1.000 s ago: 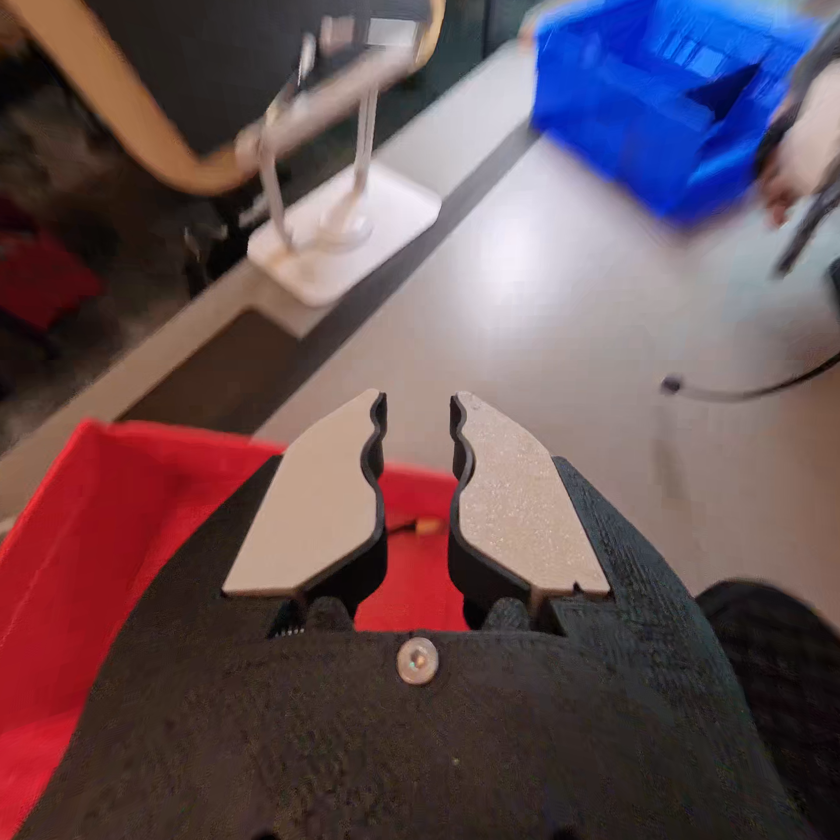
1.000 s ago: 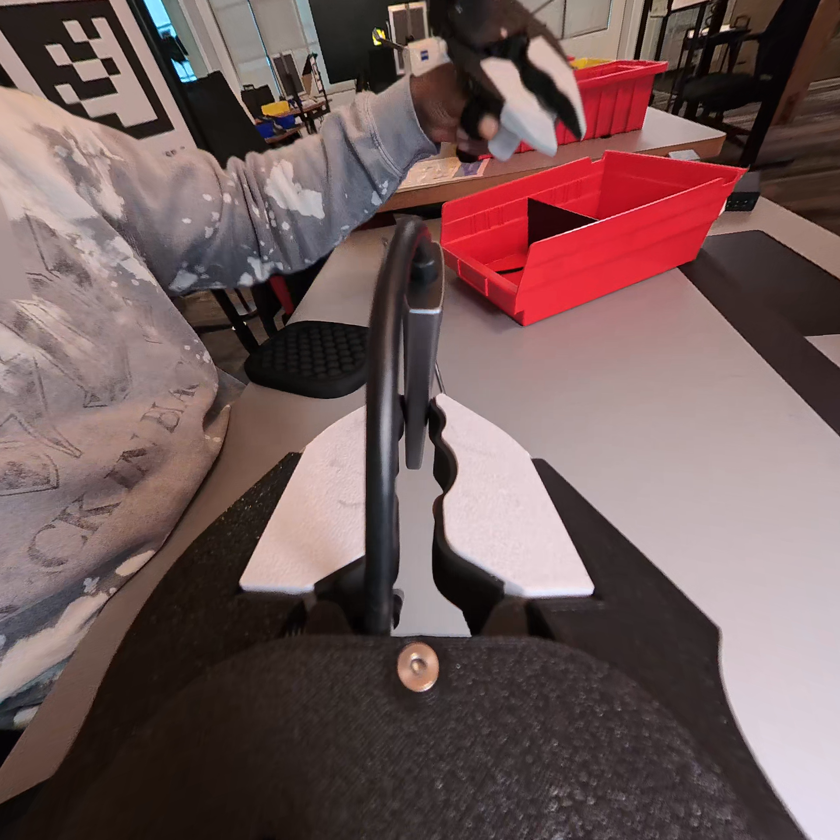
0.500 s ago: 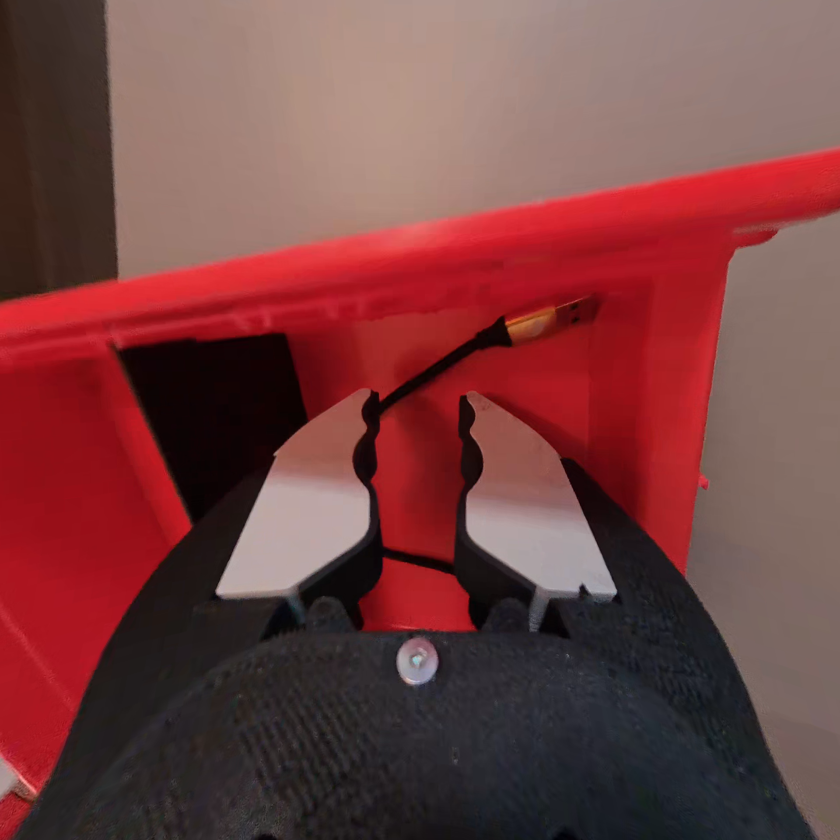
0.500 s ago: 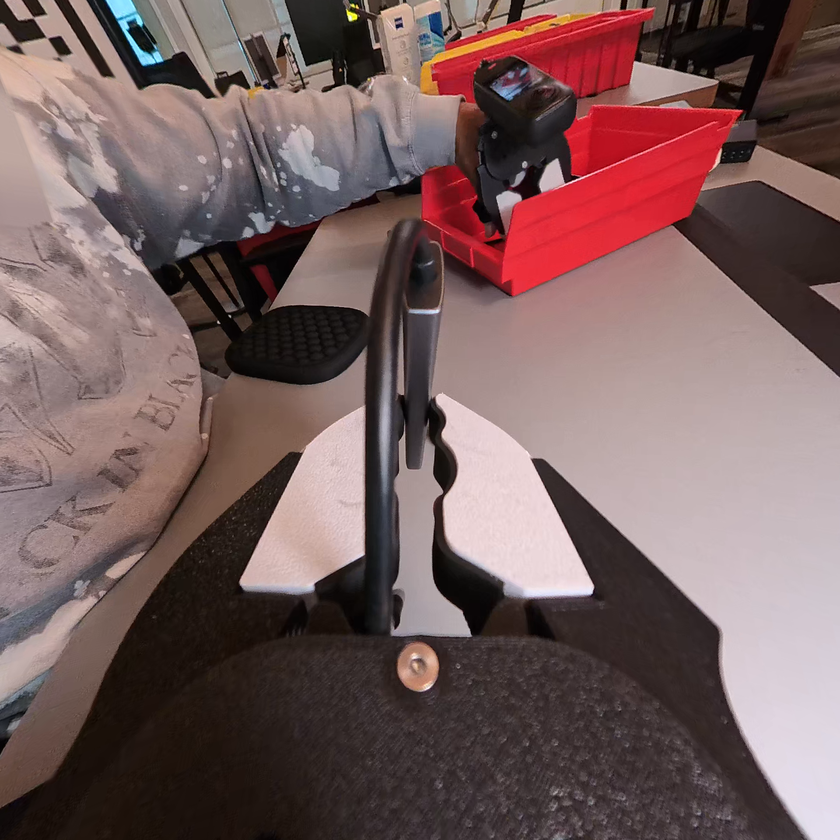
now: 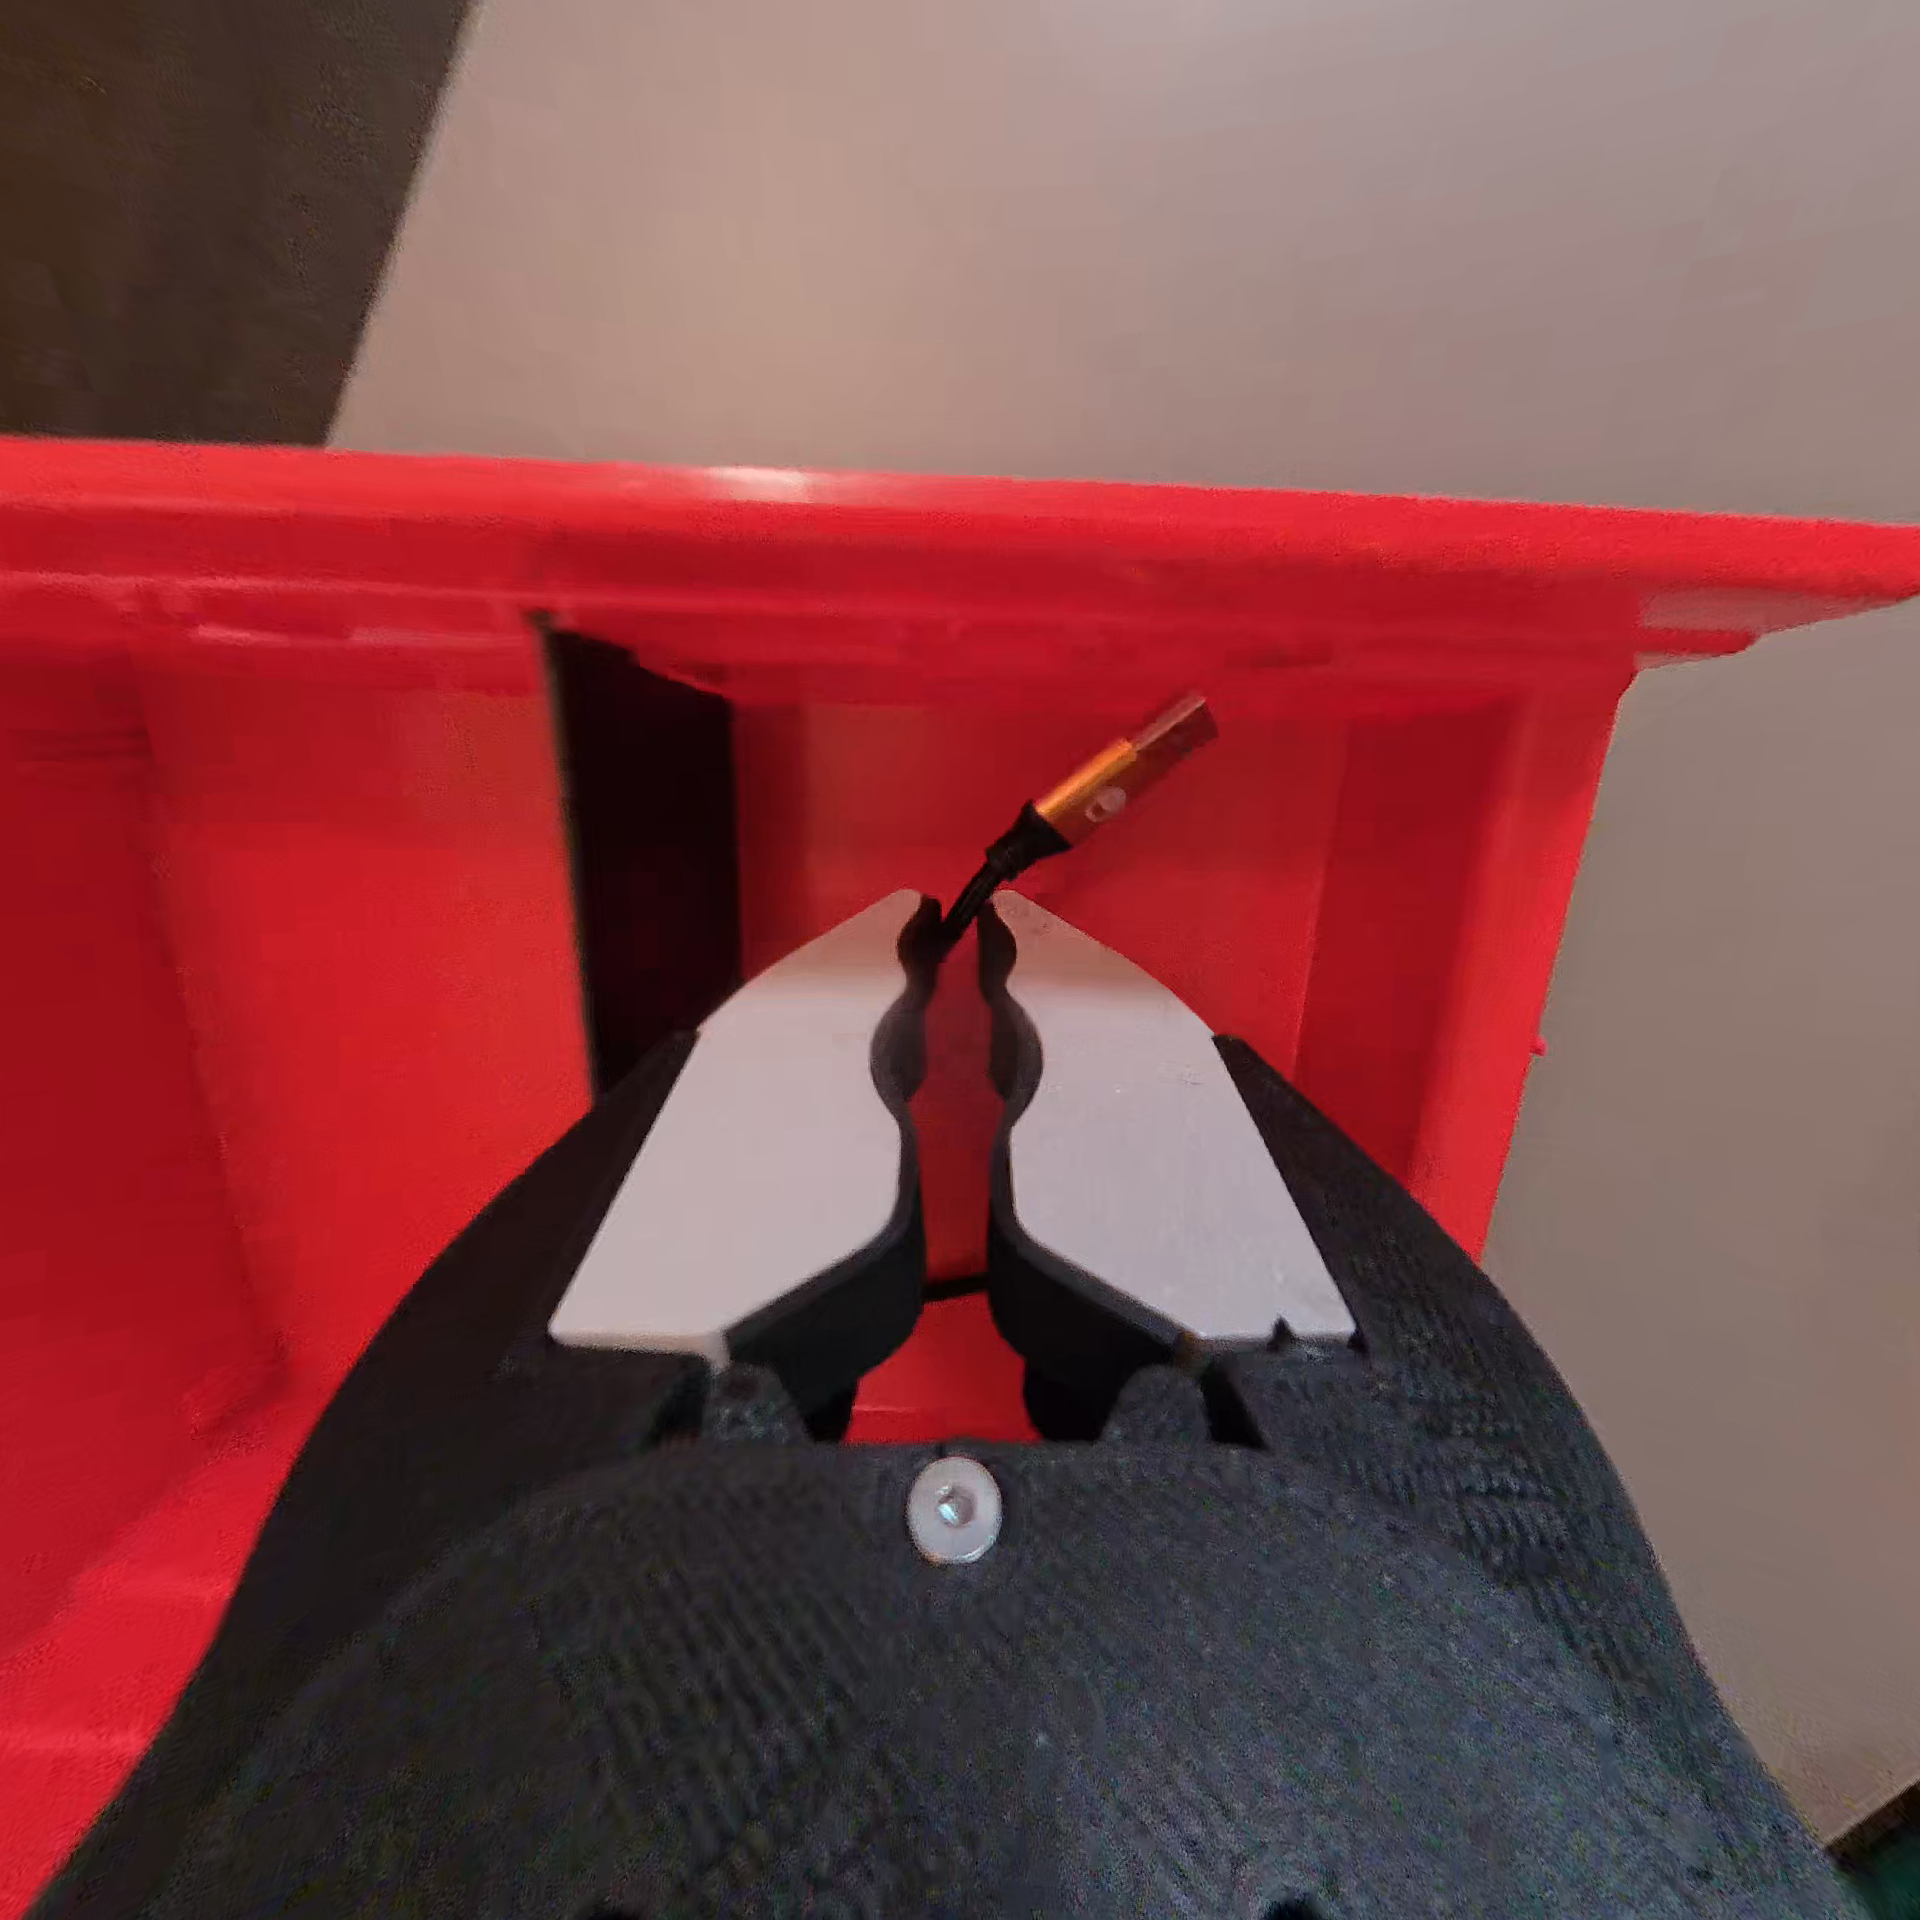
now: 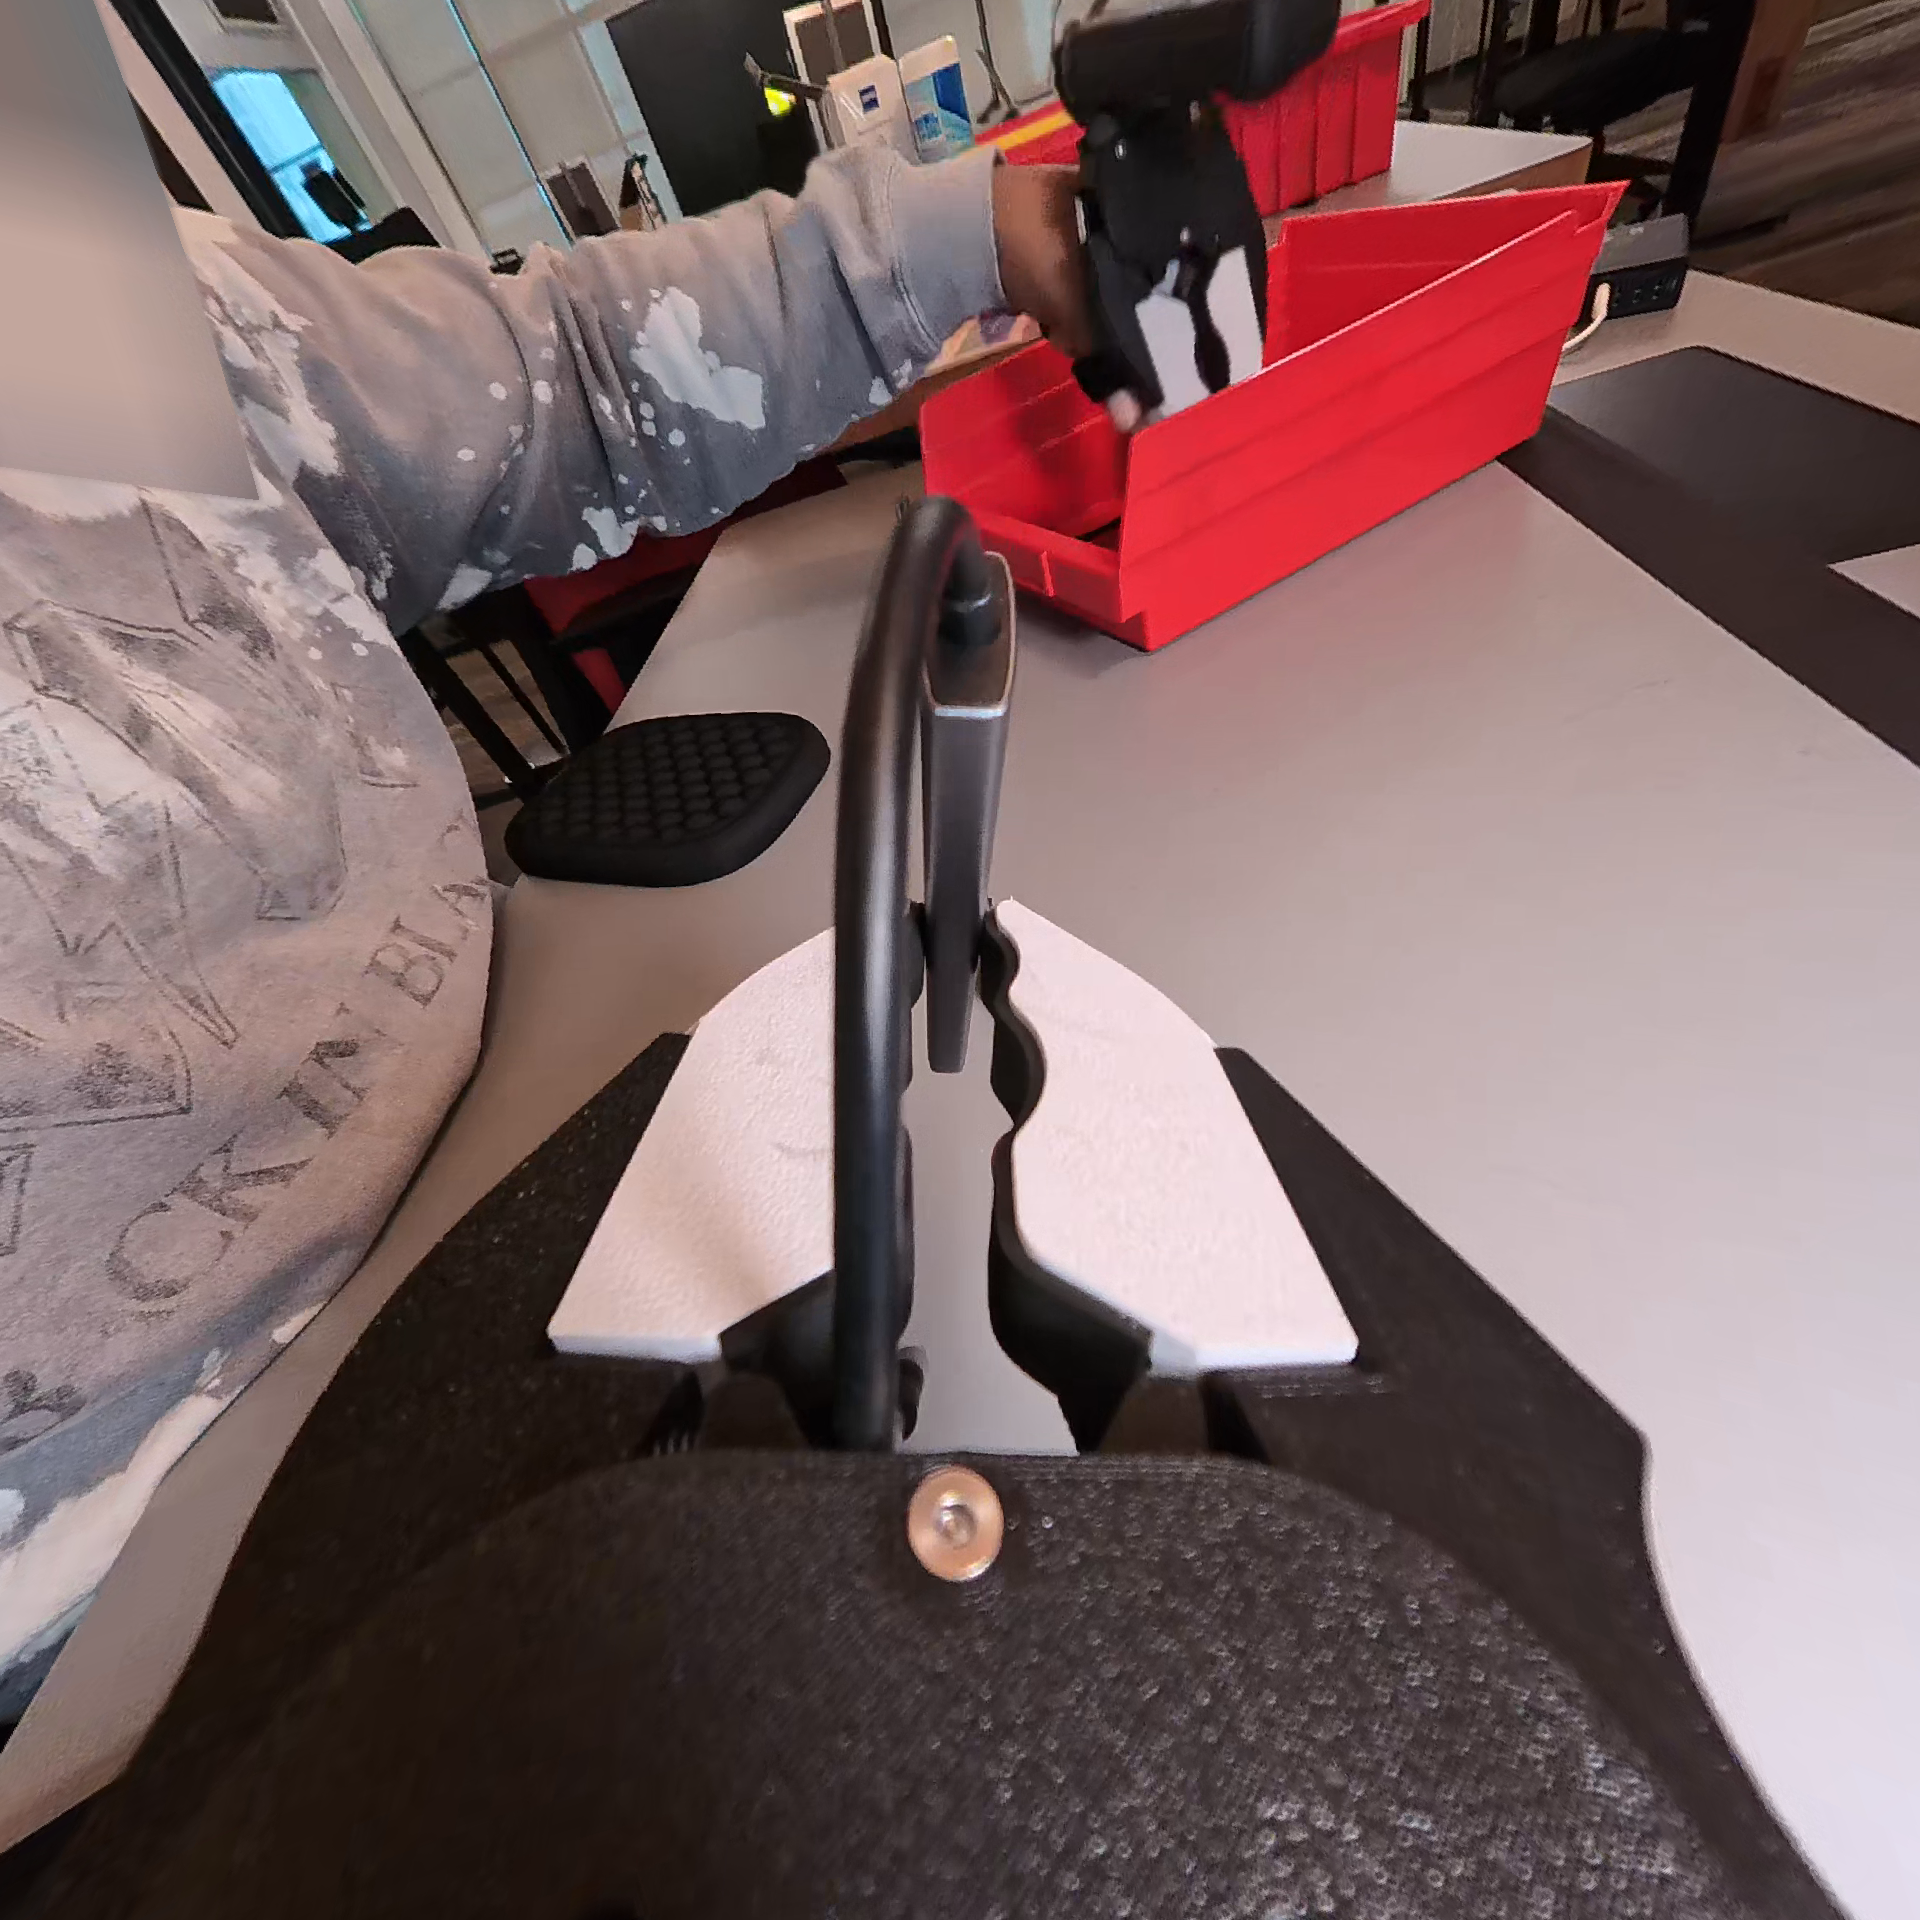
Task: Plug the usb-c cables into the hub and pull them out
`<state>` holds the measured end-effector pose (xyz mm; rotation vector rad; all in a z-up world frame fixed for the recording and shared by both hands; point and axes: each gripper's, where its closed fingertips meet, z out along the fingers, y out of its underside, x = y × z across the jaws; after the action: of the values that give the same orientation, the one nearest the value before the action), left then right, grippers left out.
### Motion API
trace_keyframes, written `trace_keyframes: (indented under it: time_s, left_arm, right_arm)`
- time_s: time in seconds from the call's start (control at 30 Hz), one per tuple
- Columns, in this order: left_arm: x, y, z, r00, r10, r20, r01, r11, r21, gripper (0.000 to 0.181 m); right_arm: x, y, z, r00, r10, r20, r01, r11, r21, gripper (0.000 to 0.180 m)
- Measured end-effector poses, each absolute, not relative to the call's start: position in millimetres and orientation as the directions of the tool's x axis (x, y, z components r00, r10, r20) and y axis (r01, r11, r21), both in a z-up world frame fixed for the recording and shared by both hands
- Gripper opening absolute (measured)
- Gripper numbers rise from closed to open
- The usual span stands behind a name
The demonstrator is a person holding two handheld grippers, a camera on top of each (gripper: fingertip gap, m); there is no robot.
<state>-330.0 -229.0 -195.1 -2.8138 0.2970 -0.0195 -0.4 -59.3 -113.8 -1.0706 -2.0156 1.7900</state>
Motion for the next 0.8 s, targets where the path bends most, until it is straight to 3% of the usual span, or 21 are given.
trace_keyframes:
  time_s: [0.1,0.2,0.27,0.4,0.5,0.67,0.8]
  left_arm:
    - [-340.3,-234.8,-185.7,0.997,-0.076,0.009,-0.070,-0.949,-0.308,0.007]
    - [-356.6,-256.9,-201.5,0.997,-0.023,-0.075,-0.035,-0.986,-0.166,0.008]
    - [-362.2,-272.2,-211.6,0.979,-0.106,-0.171,-0.118,-0.991,-0.061,0.008]
    - [-357.6,-287.4,-203.6,0.930,-0.269,-0.251,-0.274,-0.962,0.016,0.022]
    - [-343.9,-306.4,-192.9,0.876,-0.433,-0.213,-0.425,-0.901,0.085,0.023]
    - [-341.9,-341.8,-195.7,0.748,-0.640,-0.174,-0.576,-0.757,0.309,0.027]
    - [-327.3,-350.5,-192.7,0.707,-0.700,-0.102,-0.643,-0.696,0.321,0.025]
  right_arm:
    - [-1.2,-60.9,-115.7,-0.703,0.652,-0.285,0.363,-0.017,-0.932,0.010]
    - [-0.9,-63.8,-114.6,-0.706,0.654,-0.274,0.359,-0.003,-0.933,0.010]
    - [-0.3,-64.8,-111.9,-0.707,0.659,-0.259,0.349,0.006,-0.937,0.010]
    - [0.2,-63.8,-106.4,-0.705,0.666,-0.243,0.331,0.007,-0.944,0.010]
    - [0.0,-64.0,-106.3,-0.706,0.664,-0.245,0.331,0.003,-0.944,0.010]
    - [-1.5,-66.4,-108.6,-0.706,0.665,-0.244,0.335,0.010,-0.942,0.010]
    - [-2.6,-65.6,-108.4,-0.702,0.670,-0.243,0.333,0.007,-0.943,0.009]
